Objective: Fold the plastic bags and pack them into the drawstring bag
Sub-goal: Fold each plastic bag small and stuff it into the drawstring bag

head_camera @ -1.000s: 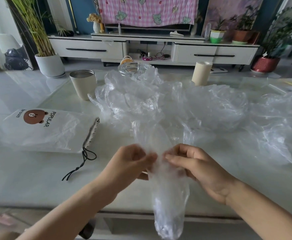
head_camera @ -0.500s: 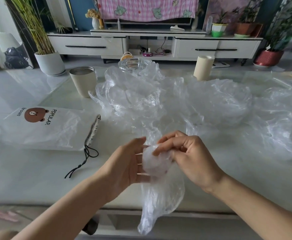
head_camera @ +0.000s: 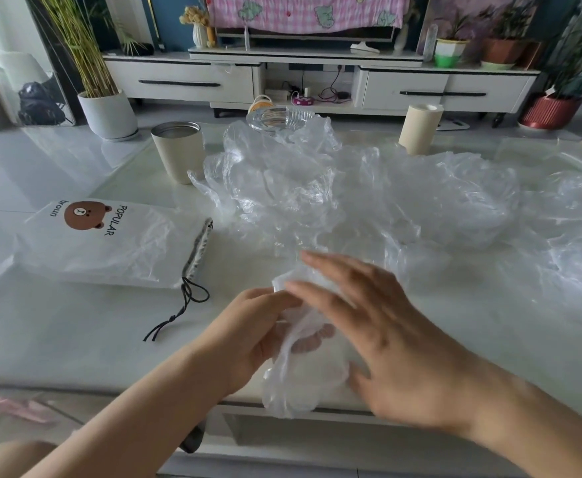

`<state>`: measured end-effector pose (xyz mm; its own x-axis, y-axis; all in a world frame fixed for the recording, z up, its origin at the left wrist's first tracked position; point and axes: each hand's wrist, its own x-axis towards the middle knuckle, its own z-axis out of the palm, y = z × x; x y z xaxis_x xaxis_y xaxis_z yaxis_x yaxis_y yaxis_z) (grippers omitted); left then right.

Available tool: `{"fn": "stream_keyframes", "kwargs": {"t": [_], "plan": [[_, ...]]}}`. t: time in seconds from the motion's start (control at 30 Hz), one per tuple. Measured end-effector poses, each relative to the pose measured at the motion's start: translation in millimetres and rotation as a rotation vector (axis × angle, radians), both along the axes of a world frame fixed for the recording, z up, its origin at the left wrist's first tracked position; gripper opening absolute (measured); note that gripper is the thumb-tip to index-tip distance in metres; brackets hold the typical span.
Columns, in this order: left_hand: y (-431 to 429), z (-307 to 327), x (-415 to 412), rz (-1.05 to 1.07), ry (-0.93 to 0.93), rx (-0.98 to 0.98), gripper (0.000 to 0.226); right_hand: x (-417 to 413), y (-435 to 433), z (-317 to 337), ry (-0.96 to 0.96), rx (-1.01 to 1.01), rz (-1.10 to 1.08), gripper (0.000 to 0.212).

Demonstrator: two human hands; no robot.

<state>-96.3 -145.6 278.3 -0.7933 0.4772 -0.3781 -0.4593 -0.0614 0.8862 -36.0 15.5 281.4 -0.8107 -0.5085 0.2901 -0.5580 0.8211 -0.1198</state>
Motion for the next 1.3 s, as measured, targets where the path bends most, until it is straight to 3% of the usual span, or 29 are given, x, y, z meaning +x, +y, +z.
{"fn": "stream_keyframes", "kwargs": {"t": [0.07, 0.17, 0.27, 0.37, 0.43, 0.5, 0.6, 0.67, 0.87, 0.97, 1.1, 1.2, 1.3], "plan": [[-2, -3, 0, 0.014, 0.064, -0.054, 0.022, 2, -11, -5, 0.05, 0.038, 0.056, 0.079], [-3, -7, -2, 0.092, 0.117, -0.139, 0.016, -1, -17, -9, 0.106, -0.205, 0.117, 0.035], [-2, -8, -4, 0.172, 0.18, -0.164, 0.023, -3, -17, -3, -0.15, -0.575, 0.116, 0.002], [-2, -9, -3, 0.184, 0.274, -0.181, 0.022, -2, -20, 7, -0.542, -0.938, 0.043, 0.005], [0, -10, -1, 0.183, 0.343, -0.203, 0.015, -6, -19, 9, -0.711, -0.996, -0.006, 0.006], [2, -9, 1, 0.141, 0.35, -0.165, 0.025, -10, -17, 7, -0.785, -0.945, -0.094, 0.013], [0, -4, 2, -0.04, 0.253, -0.03, 0.063, -14, -15, 3, -0.75, -0.859, -0.249, 0.019], [-1, 0, 4, -0.15, 0.28, -0.054, 0.068, -14, -14, 2, -0.694, -0.853, -0.316, 0.022], [0, -9, 6, 0.043, 0.337, -0.178, 0.047, -13, -17, 3, -0.667, -0.896, -0.302, 0.012], [-2, -11, 5, 0.15, 0.401, -0.213, 0.011, -11, -17, 1, -0.619, -0.86, -0.351, 0.013], [-6, -5, 0, 0.245, 0.372, -0.151, 0.017, -14, -7, 0, -0.519, -0.7, -0.543, 0.024], [-7, 2, 2, 0.174, 0.349, -0.111, 0.018, -17, 2, 6, -0.597, -0.983, -0.556, 0.029], [-5, 4, 6, 0.099, 0.378, -0.093, 0.014, -17, 2, 11, -0.872, -1.197, -0.414, 0.068]]}}
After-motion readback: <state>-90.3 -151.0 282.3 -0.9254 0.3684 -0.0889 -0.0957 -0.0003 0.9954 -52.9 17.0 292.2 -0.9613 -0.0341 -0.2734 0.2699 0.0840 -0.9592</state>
